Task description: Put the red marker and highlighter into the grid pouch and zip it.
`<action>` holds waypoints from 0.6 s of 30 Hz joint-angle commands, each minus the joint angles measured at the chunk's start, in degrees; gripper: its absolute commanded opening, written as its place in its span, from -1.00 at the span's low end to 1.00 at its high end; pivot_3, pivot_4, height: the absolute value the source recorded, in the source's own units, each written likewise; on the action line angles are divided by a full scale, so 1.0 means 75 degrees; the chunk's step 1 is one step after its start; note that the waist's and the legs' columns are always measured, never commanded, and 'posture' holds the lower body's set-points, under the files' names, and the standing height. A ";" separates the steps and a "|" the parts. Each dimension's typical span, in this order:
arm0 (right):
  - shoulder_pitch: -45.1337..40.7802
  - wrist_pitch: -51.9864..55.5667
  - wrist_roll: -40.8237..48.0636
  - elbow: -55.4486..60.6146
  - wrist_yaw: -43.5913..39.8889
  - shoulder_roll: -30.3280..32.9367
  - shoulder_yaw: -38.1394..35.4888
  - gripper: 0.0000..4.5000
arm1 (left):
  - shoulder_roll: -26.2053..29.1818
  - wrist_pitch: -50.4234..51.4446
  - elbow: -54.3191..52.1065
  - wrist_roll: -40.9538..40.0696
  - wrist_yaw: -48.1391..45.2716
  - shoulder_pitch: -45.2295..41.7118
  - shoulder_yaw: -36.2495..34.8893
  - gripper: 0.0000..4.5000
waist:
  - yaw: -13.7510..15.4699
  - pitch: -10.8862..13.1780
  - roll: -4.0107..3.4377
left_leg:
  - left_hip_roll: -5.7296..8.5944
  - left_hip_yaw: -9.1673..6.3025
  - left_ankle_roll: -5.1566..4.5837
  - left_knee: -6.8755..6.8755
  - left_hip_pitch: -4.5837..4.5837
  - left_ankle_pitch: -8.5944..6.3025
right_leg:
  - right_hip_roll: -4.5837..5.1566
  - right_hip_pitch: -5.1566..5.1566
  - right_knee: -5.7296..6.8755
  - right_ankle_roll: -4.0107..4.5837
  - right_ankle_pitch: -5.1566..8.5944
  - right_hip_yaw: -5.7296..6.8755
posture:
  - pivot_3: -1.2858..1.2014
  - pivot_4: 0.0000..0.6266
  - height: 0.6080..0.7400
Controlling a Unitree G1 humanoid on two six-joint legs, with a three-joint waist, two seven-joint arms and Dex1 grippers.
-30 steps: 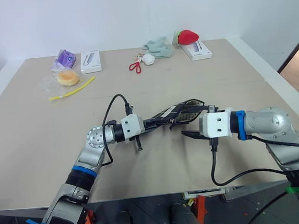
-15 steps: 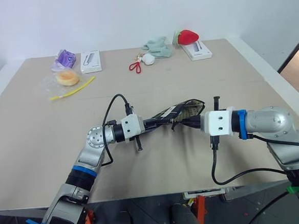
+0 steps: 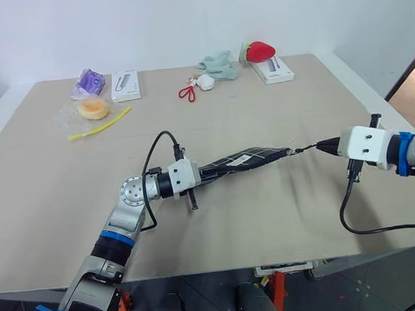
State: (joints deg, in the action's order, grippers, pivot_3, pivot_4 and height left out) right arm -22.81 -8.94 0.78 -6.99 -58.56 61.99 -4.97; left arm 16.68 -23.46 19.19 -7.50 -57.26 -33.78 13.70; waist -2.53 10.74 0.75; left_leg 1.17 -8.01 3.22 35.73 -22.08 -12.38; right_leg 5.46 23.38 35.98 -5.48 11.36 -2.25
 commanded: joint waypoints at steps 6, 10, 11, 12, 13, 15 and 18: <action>0.0081 0.2098 0.1572 0.1013 0.0072 -0.0607 -0.0593 -0.12 | 0.0435 0.1921 -0.0782 -0.0967 -0.1121 0.0219 -0.0005 -0.59 | -0.0008 0.0001 0.0000 | 0.0000 0.0002 0.0000 0.0002 -0.0001 0.0000 | -0.0002 0.0000 0.0002 0.0000 -0.0001 -0.0007 | 0.03 -0.52 1.00; 0.0065 0.3207 0.2531 0.1258 0.0243 -0.1004 -0.1028 0.84 | 0.0799 0.4315 -0.1929 -0.2152 -0.1533 0.0427 -0.0192 0.34 | -0.0009 0.0004 0.0005 | 0.0000 0.0001 0.0000 0.0001 -0.0005 0.0000 | -0.0002 0.0002 0.0002 -0.0001 0.0000 -0.0006 | 0.03 -0.52 1.00; 0.0061 0.3477 0.2719 0.1269 0.0319 -0.1102 -0.1152 1.00 | 0.0884 0.4703 -0.2125 -0.2335 -0.1551 0.0470 -0.0245 0.53 | -0.0009 0.0004 0.0005 | 0.0000 0.0000 0.0000 0.0001 -0.0004 0.0000 | -0.0002 0.0002 0.0003 -0.0001 0.0000 -0.0006 | 0.03 -0.52 1.00; 0.0063 0.3749 0.2898 0.1231 0.0418 -0.1200 -0.1287 1.00 | 0.0965 0.5036 -0.2285 -0.2475 -0.1497 0.0508 -0.0328 0.80 | -0.0008 0.0004 0.0005 | 0.0000 0.0000 -0.0001 0.0002 -0.0003 0.0000 | -0.0002 0.0001 0.0003 -0.0001 0.0000 -0.0006 | 0.03 -0.52 1.00; 0.0053 0.4125 0.3099 0.1187 0.0561 -0.1287 -0.1429 1.00 | 0.1046 0.5354 -0.2420 -0.2638 -0.1407 0.0547 -0.0458 0.98 | -0.0007 0.0004 0.0005 | 0.0000 0.0000 -0.0001 0.0003 -0.0003 0.0000 | -0.0002 0.0000 0.0004 -0.0001 0.0000 -0.0006 | 0.03 -0.52 1.00; 0.0119 0.4653 0.3334 0.1149 0.0693 -0.1333 -0.1604 1.00 | 0.1209 0.5813 -0.2541 -0.2797 -0.1065 0.0605 -0.0809 0.98 | -0.0009 0.0004 0.0005 | 0.0000 0.0000 -0.0001 0.0004 0.0000 0.0000 | -0.0002 0.0000 0.0004 0.0000 0.0000 -0.0006 | 0.03 -0.52 1.00; 0.0407 0.5300 0.3381 0.0992 0.0851 -0.1226 -0.1734 1.00 | 0.1553 0.6521 -0.2452 -0.3055 -0.0161 0.0687 -0.1805 0.98 | -0.0011 0.0004 0.0006 | -0.0004 -0.0001 -0.0001 0.0003 0.0003 0.0000 | -0.0009 0.0001 0.0008 0.0002 0.0000 -0.0006 | 0.03 -0.52 1.00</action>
State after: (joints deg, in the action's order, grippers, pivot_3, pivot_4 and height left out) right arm -20.38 28.67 25.20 0.55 -53.00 51.67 -15.74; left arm 26.48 23.01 1.98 -28.49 -61.86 -28.78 5.79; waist -2.61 10.77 0.79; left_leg 1.13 -8.02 3.21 35.74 -22.06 -12.39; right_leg 5.38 23.39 36.05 -5.46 11.36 -2.30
